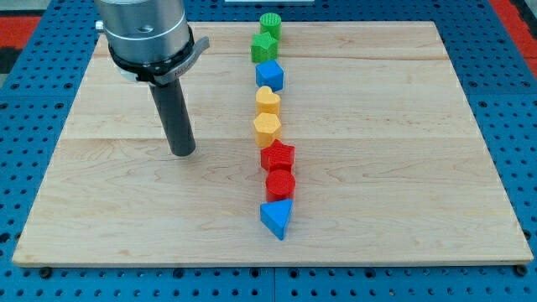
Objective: Push the blue triangle parallel to the yellow heart
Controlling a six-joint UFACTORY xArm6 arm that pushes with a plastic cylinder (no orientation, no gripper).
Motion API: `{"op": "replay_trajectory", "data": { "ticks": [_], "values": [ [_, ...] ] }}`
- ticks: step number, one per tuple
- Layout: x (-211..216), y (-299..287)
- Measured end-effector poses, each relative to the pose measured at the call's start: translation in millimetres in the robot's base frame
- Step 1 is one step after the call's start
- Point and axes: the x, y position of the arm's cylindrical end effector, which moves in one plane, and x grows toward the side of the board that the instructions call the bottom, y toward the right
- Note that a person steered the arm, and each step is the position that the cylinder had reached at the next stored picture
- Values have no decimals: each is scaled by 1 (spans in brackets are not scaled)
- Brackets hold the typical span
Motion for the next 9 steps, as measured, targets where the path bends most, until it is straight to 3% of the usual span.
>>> {"op": "replay_trajectory", "data": {
  "ticks": [1,5,7,9],
  "values": [
    [42,9],
    [70,14],
    [116,61],
    [123,121]
  ]
}}
